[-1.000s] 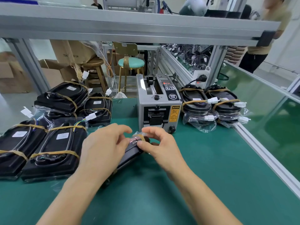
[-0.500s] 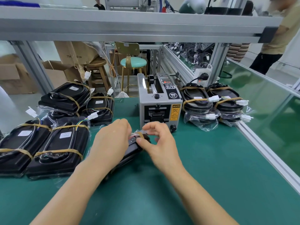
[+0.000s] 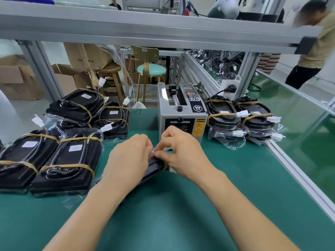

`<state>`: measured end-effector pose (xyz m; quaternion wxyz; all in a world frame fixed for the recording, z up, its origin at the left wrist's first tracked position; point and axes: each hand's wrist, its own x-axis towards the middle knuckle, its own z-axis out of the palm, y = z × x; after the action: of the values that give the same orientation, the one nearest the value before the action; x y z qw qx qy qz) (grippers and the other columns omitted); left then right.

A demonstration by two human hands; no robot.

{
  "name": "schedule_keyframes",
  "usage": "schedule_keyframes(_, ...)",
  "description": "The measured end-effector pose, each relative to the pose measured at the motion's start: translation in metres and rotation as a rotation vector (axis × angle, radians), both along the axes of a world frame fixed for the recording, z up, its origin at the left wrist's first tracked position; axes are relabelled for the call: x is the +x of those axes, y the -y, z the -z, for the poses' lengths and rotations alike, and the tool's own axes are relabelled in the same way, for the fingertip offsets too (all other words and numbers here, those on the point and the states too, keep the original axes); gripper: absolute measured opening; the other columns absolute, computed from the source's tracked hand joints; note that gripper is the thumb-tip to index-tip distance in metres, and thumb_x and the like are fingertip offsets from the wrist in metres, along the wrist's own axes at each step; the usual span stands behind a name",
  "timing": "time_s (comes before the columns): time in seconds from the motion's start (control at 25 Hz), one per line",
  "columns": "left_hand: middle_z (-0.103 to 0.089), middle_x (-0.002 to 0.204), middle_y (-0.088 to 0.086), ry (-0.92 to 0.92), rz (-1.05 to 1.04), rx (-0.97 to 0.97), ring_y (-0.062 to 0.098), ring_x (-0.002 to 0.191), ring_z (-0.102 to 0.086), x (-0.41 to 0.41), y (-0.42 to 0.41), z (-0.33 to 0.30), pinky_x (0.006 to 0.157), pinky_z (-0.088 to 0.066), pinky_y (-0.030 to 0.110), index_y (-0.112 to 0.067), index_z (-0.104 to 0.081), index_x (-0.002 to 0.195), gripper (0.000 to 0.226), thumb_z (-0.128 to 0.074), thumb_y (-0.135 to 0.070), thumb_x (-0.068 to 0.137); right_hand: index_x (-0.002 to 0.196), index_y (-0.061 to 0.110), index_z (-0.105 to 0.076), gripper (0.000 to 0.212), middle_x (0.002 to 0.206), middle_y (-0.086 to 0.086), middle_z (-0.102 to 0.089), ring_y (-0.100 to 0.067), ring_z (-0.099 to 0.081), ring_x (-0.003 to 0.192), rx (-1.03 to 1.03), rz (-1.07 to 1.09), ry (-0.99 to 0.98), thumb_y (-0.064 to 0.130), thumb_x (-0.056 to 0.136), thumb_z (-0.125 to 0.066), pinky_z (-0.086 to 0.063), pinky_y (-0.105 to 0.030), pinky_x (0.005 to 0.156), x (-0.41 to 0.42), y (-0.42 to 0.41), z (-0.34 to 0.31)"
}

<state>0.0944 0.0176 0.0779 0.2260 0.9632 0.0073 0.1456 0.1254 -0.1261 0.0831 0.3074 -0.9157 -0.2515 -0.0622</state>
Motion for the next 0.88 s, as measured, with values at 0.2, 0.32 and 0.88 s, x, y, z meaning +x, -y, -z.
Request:
schedule_keyframes(0.2, -0.054, 0.096, -0.012, -0.01, 0.092, 0.018, 0.02, 0.095, -0.058, -0.014, -0.009, -0.008, 0.073, -0.04, 0.032, -0.033, -0.048, 0.111, 0.03, -0.055, -0.047, 0.086, 0.073, 0.031, -0.063, 0.017, 0.092, 0.008, -0.053, 0.003, -0.052, 0.079, 0.309, 0.019, -0.32, 0.022, 0.086, -0.068, -0.043, -0.019, 0.076, 0.007, 0.001, 0.013)
schedule_keyframes(0.32, -0.05, 0.116, -0.017, -0.175, 0.103, 0.378, 0.013, 0.105, -0.058, -0.024, -0.02, -0.009, 0.075, -0.041, 0.028, -0.045, -0.024, 0.13, 0.076, -0.059, -0.066, 0.065, 0.086, 0.027, -0.066, 0.01, 0.097, 0.01, -0.059, 0.008, -0.053, 0.081, 0.471, 0.005, -0.46, 0.026, 0.093, -0.059, -0.04, -0.007, 0.071, 0.012, -0.001, 0.028)
schedule_keyframes(0.88, -0.068, 0.114, 0.016, -0.212, 0.257, -1.431, 0.031, 0.1, -0.068, -0.025, -0.06, 0.015, 0.071, -0.058, 0.031, -0.018, -0.067, 0.115, 0.052, -0.072, -0.007, 0.064, 0.142, 0.02, -0.04, 0.076, 0.137, -0.008, -0.058, -0.029, -0.053, 0.128, 1.017, -0.366, -0.743, 0.025, 0.077, -0.078, -0.041, -0.046, 0.107, -0.027, -0.014, 0.053)
